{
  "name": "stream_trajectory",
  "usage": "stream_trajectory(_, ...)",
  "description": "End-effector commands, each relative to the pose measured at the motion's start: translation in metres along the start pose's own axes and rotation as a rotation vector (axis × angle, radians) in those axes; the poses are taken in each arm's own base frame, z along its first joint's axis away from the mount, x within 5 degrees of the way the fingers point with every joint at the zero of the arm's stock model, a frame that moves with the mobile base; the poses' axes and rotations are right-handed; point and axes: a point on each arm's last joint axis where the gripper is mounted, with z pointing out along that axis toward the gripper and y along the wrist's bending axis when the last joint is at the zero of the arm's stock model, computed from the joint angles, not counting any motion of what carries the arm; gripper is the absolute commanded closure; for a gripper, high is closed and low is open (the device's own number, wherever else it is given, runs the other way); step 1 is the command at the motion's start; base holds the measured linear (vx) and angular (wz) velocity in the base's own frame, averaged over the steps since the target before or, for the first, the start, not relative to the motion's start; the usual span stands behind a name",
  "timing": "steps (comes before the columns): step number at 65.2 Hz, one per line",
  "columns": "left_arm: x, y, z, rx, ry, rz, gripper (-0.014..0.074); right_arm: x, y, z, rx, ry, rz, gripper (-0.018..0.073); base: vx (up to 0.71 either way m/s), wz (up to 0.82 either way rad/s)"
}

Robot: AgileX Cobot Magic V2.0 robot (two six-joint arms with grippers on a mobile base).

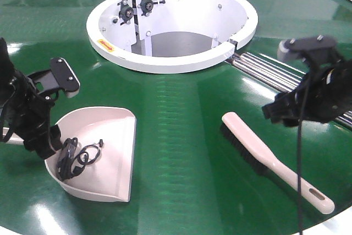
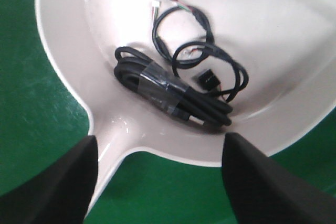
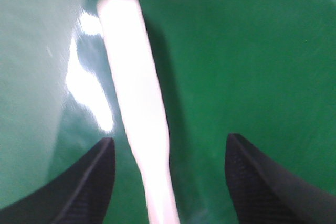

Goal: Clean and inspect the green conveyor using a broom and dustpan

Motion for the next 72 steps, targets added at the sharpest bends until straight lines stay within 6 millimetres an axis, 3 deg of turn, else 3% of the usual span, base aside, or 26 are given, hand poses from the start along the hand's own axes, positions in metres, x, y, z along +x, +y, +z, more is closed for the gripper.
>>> stream_trajectory(1,-0.004,0.0,-0.031,-0.086,-0.128,-0.087,0.0154,-0.012,-0.001,-0.045,0.008,-0.247,-0.008,0.0113,0.0,0.0)
stream_trajectory(10,-0.003,-0.004,-0.065,-0.169,-0.3,-0.242,0.0181,-0.01,-0.001,-0.082,0.014,-0.423,-0.009,0.0113,0.0,0.0)
stream_trajectory(27,0.01,-0.036,-0.132,-0.184,-0.682,-0.367,0.02,0.013,0.0,-0.148,0.039,-0.665,-0.065,0.0113,0.0,0.0)
stream_trajectory(33,0.022,-0.046,-0.139,-0.255,-0.79,-0.372,0.02,0.024,0.001,-0.166,0.042,-0.719,-0.069,0.0113,0.0,0.0)
stream_trajectory(41,0.048,-0.064,-0.132,-0.364,-0.9,-0.392,0.02,0.046,0.001,-0.182,0.054,-0.809,-0.087,0.0113,0.0,0.0)
stream_trajectory(51,0.083,-0.091,-0.11,-0.46,-1.059,-0.477,0.02,0.093,0.002,-0.17,0.072,-0.951,-0.098,0.0113,0.0,0.0)
stream_trajectory(62,0.119,-0.122,-0.089,-0.489,-1.164,-0.541,0.02,0.151,0.003,-0.137,0.081,-1.067,-0.096,0.0113,0.0,0.0)
stream_trajectory(72,0.138,-0.14,-0.065,-0.495,-1.166,-0.541,0.02,0.186,0.003,-0.098,0.074,-1.039,-0.09,0.0113,0.0,0.0)
